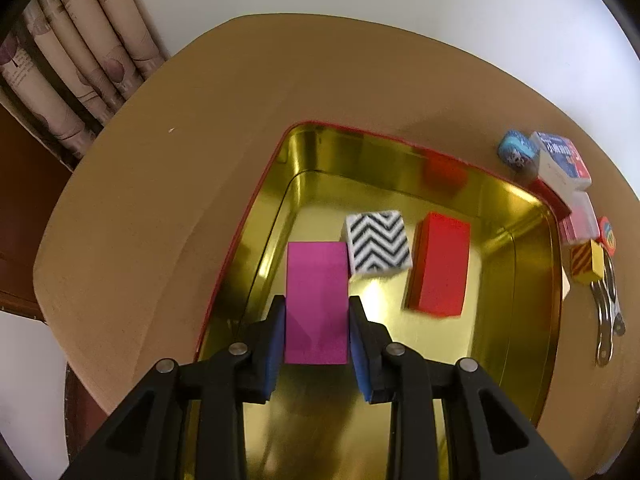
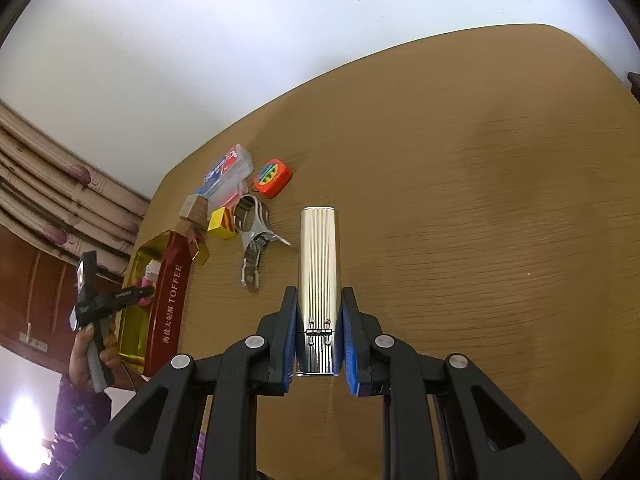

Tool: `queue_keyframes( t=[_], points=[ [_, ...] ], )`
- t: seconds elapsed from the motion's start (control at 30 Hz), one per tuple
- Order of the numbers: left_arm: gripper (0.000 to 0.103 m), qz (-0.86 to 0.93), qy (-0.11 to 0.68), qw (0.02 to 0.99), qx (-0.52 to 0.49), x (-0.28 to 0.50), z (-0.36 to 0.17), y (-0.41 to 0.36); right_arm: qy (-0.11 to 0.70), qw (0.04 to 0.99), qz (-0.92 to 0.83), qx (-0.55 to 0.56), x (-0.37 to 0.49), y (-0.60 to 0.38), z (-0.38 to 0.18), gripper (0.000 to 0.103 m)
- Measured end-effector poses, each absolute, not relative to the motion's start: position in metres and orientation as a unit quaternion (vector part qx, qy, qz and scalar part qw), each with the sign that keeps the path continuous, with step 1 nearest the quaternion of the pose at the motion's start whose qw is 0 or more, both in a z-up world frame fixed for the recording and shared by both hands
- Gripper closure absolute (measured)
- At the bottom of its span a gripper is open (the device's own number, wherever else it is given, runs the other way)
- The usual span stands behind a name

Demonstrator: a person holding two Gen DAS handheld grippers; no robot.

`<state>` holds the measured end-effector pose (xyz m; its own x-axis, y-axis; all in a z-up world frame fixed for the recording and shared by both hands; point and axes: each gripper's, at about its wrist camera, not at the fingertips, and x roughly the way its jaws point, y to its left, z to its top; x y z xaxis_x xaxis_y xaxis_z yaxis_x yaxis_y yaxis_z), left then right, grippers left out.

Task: Organize rigid objects
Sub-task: 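Lower the pink block into the tin and open the left tool, then place the silver lighter into the tin and open the right tool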

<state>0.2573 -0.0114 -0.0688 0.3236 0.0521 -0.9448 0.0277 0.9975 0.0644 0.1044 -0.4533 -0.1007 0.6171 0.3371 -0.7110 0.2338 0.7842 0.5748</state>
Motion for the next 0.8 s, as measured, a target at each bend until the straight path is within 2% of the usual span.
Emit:
queue_keyframes(
  t=[0.17,0.27,0.33,0.47,0.6,0.8],
  points=[
    [0.072,0.028,0.555,0.825,0.098,0.270,-0.068,-0.028,0.439,0.837,0.043,0.323,0.107,-0.442,-0.096,0.084],
    [0.067,0.038,0.538,0.832,0.130,0.267,-0.060,-0.033,0.438,0.840,0.053,0.316,0.110,-0.432,-0.089,0.084],
    [0.063,0.029,0.522,0.844,0.117,0.260,-0.050,-0.030,0.437,0.840,0.065,0.314,0.113,-0.423,-0.083,0.084],
    [0.063,0.020,0.505,0.859,0.085,0.243,-0.030,-0.018,0.437,0.839,0.094,0.310,0.123,-0.400,-0.071,0.084],
    [0.062,0.019,0.474,0.879,0.041,0.200,-0.004,0.001,0.439,0.834,0.141,0.303,0.144,-0.361,-0.054,0.084],
    [0.055,0.057,0.447,0.893,-0.007,0.130,0.016,0.038,0.458,0.811,0.210,0.297,0.192,-0.283,-0.040,0.084]
  ],
)
